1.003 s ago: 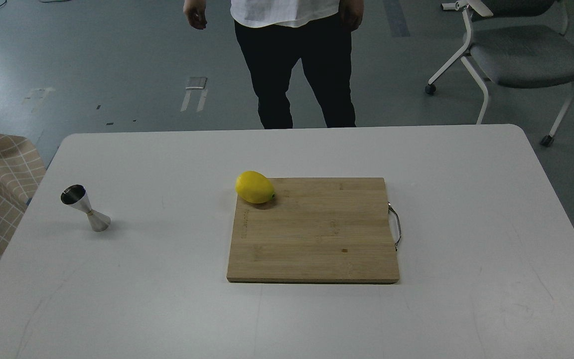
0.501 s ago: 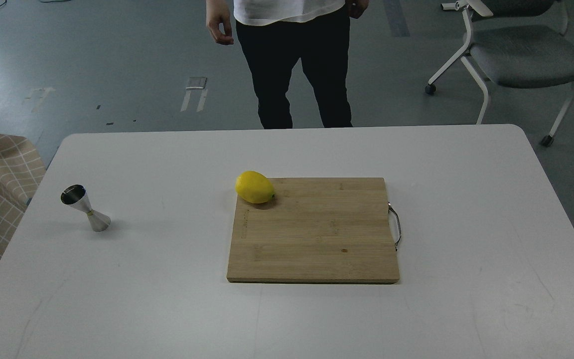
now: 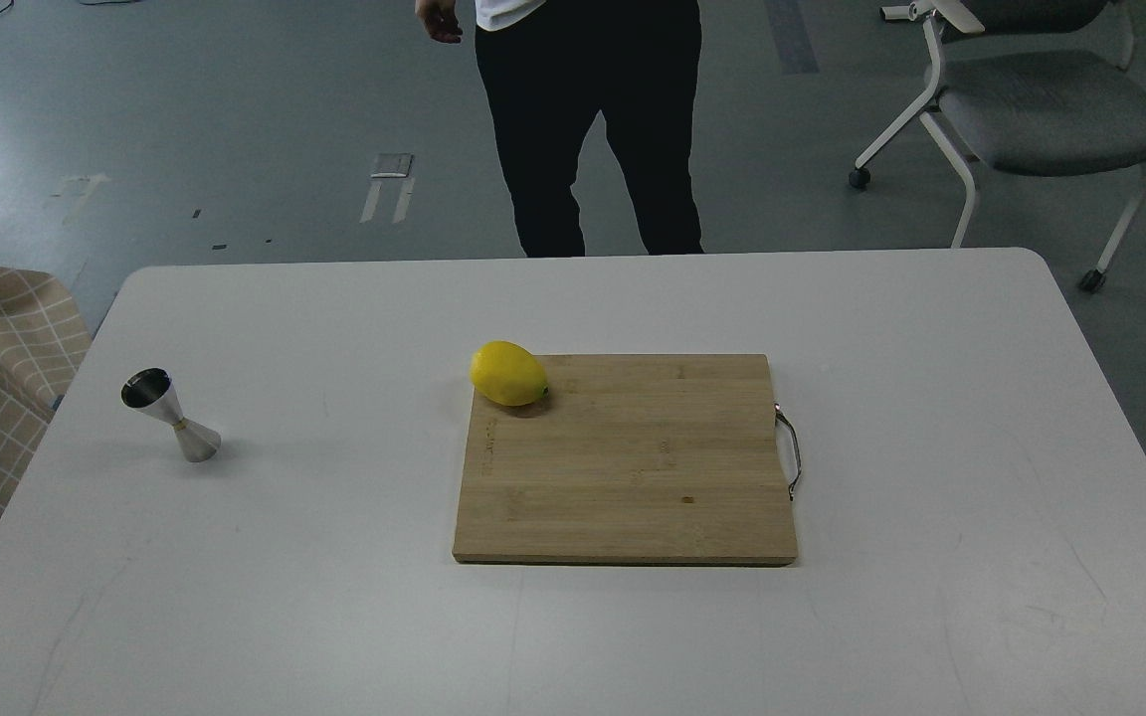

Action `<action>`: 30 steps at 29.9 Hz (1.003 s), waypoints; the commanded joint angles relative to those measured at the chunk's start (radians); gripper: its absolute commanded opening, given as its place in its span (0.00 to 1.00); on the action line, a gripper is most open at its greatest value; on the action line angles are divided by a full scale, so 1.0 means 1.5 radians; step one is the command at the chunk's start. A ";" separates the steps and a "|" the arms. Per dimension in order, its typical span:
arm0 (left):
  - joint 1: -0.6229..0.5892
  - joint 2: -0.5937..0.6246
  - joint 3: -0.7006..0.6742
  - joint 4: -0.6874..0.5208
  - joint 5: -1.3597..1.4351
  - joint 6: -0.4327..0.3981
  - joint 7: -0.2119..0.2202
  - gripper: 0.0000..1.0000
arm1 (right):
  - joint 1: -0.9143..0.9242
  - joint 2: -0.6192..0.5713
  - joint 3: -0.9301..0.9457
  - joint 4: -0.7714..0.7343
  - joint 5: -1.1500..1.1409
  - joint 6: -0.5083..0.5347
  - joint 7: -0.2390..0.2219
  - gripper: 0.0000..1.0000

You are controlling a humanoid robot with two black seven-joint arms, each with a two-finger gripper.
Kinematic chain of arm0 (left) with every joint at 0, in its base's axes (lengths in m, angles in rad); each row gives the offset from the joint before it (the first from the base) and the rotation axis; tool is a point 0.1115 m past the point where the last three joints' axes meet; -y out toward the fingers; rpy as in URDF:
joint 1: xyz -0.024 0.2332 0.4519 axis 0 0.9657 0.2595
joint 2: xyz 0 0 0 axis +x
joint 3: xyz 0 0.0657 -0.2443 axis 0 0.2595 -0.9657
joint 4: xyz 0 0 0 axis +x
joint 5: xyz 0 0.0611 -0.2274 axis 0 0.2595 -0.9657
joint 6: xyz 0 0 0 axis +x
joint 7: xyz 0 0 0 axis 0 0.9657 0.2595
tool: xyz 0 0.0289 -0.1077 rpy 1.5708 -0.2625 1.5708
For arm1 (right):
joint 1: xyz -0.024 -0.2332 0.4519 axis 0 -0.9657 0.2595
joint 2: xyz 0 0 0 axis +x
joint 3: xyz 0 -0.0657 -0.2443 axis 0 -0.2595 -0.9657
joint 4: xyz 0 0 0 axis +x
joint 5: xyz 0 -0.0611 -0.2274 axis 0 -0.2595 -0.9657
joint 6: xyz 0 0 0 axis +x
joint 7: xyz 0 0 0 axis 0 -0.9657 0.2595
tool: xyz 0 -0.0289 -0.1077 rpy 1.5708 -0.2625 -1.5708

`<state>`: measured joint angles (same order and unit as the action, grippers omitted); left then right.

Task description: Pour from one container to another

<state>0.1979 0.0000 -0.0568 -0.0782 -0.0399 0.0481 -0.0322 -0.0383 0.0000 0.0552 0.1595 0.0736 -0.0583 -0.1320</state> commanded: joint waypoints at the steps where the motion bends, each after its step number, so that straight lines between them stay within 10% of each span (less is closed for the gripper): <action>1: 0.000 0.000 0.000 0.000 0.000 0.001 0.000 0.99 | 0.000 0.000 0.000 0.000 0.000 0.000 0.000 1.00; 30: 0.000 0.000 0.000 0.000 0.000 0.000 0.000 0.99 | 0.000 0.000 0.000 0.000 0.000 0.000 0.000 1.00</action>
<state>0.1979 0.0000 -0.0568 -0.0782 -0.0399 0.0483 -0.0322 -0.0384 0.0000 0.0552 0.1595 0.0736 -0.0583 -0.1319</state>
